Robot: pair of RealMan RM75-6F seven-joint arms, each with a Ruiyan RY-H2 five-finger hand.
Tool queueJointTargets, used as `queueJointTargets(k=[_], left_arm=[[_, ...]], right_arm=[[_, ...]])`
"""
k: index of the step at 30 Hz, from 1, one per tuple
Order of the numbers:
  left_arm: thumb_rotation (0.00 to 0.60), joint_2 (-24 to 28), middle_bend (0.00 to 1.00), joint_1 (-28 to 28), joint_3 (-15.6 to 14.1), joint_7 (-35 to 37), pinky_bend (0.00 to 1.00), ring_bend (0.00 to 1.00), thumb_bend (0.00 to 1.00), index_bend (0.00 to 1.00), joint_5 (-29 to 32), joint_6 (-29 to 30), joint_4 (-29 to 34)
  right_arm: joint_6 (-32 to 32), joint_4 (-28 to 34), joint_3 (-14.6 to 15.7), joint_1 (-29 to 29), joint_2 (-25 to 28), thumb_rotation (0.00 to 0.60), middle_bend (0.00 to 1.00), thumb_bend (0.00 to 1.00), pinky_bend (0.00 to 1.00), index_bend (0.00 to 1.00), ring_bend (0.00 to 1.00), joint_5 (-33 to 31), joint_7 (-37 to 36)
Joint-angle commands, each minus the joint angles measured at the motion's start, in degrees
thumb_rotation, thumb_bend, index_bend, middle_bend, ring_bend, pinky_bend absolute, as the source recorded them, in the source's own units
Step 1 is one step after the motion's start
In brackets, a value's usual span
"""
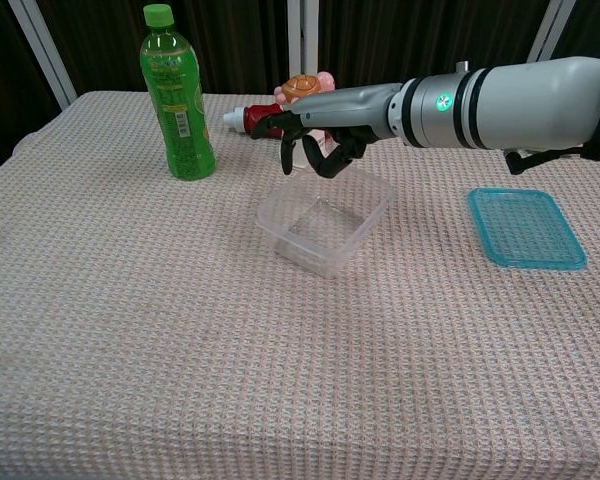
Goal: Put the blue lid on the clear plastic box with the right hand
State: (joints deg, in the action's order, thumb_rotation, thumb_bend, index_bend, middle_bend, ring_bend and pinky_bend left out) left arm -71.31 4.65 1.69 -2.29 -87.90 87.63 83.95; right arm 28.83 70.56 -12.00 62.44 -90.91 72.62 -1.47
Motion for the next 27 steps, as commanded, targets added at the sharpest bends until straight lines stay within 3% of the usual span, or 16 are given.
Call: queueJointTargets(k=[1,15,27], left_arm=[[0.600,-0.2,0.00,0.1,0.0,0.2,0.01,0.00,0.00,0.06,0.0,-0.1,-0.2],[0.600,-0.6,0.00,0.4,0.0,0.9,0.01,0.00,0.00,0.06,-0.6,-0.2,-0.9],[0.600,-0.8,0.00,1.1,0.0,0.5,0.00,0.00,0.00,0.06,-1.2,-0.6,-0.9]], right_arm=[[1.0,1.8,1.0,-1.1,1.5,0.600,0.29,0.95,0.00,0.00,0.00,-1.2,1.5],[4.9,13.0,5.6,-6.7,10.6,0.600,0.30,0.95,0.00,0.00,0.00,-8.4,6.6],[10.2,19.8,9.1,-13.3,15.7,0.600,0.30,0.95,0.00,0.00,0.00,-4.0,3.5]])
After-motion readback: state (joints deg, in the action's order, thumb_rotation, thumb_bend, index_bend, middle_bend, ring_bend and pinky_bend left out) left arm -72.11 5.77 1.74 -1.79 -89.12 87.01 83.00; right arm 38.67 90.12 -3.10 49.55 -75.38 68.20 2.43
